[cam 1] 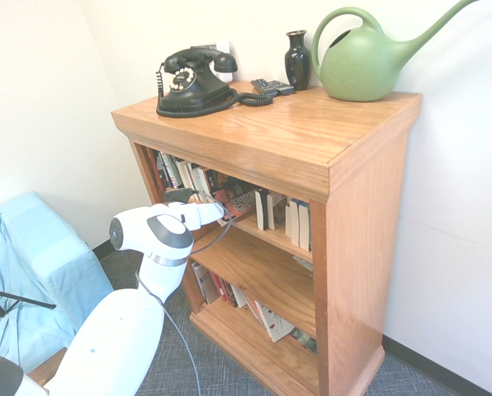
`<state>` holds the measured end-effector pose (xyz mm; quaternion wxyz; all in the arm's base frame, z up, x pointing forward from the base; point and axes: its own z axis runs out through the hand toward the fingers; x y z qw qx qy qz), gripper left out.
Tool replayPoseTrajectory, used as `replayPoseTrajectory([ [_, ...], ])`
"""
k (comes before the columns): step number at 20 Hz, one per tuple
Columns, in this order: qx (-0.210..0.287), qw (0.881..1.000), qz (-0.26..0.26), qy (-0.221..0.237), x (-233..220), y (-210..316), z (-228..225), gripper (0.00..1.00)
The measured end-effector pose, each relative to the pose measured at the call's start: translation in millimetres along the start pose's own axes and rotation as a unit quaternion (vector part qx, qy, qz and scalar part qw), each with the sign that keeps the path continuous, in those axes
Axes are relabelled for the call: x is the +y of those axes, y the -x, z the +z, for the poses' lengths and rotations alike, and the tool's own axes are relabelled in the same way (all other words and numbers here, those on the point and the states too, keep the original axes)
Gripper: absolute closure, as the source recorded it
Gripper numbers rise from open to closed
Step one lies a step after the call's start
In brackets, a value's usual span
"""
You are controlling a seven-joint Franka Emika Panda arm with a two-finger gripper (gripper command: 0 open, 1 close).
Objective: Organize the shelf
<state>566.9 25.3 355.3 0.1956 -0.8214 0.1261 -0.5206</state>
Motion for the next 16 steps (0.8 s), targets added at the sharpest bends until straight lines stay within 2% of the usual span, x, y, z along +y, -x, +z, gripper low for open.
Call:
replayPoseTrajectory([
  [6, 0.022, 0.999, 0.011, -0.029, -8, -6, -4, 1.00],
  [9, 0.028, 0.998, 0.041, -0.043, -25, -16, -1, 1.00],
  [15, 0.029, 0.997, 0.054, -0.045, -36, -21, 18, 1.00],
  [16, 0.029, 0.997, 0.054, -0.045, -36, -21, 18, 0.00],
])
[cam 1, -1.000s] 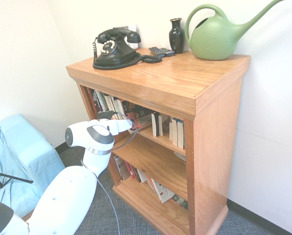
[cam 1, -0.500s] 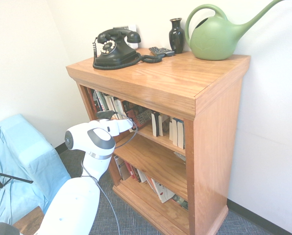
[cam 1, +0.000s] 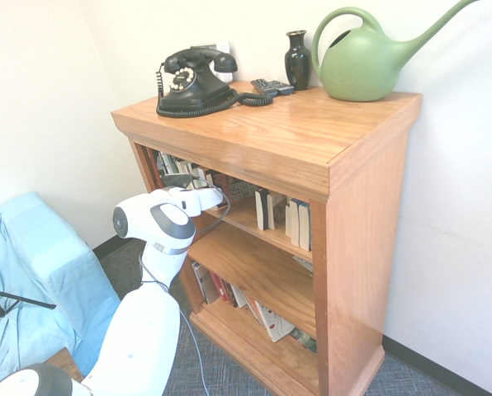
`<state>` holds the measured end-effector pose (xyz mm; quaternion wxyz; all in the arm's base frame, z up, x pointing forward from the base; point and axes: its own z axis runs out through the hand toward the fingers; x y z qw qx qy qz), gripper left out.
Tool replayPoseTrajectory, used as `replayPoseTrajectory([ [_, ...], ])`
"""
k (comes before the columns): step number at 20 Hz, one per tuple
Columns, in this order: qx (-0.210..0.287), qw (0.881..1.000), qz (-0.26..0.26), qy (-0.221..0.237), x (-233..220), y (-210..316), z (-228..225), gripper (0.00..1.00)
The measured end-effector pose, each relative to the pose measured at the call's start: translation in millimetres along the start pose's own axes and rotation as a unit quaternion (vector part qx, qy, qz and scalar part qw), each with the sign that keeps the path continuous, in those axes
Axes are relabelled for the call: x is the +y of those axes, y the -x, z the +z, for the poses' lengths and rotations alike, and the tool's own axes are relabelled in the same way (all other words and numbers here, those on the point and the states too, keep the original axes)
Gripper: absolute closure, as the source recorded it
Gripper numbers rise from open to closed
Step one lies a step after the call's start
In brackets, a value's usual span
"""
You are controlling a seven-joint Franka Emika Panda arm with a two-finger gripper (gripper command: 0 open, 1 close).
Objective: Organize the shelf
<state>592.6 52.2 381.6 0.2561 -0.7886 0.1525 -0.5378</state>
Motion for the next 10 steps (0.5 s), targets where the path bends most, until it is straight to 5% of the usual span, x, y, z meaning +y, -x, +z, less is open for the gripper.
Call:
replayPoseTrajectory([
  [10, -0.008, 1.000, -0.007, -0.012, -2.0, 7.6, -1.3, 0.00],
])
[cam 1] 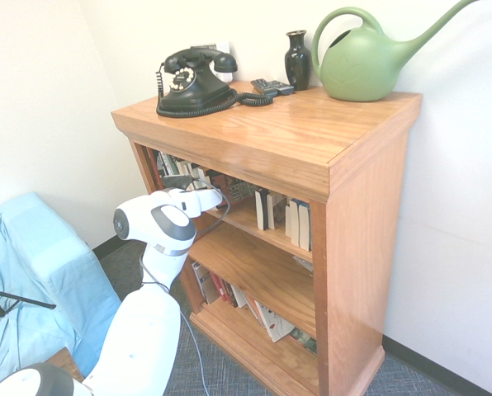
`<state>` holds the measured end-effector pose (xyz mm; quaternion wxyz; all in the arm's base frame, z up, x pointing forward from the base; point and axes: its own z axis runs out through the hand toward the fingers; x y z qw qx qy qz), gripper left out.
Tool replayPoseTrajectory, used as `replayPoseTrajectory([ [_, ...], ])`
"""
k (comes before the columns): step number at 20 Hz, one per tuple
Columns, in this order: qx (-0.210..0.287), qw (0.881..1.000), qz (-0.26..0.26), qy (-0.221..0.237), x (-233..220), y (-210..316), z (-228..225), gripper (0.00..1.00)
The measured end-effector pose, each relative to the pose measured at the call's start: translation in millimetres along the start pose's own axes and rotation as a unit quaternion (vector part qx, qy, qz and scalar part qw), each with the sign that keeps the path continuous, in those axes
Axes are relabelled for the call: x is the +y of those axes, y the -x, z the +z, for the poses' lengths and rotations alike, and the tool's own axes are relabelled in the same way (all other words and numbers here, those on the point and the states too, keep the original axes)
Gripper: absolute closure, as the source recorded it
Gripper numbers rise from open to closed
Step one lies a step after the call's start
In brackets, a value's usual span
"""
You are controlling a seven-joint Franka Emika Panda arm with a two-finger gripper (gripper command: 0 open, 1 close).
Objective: Organize the shelf
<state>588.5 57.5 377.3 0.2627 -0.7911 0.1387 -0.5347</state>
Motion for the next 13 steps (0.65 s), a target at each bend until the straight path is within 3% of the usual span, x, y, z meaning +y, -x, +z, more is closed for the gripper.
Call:
replayPoseTrajectory([
  [13, -0.003, 1.000, -0.015, -0.004, -33, 22, -51, 0.00],
])
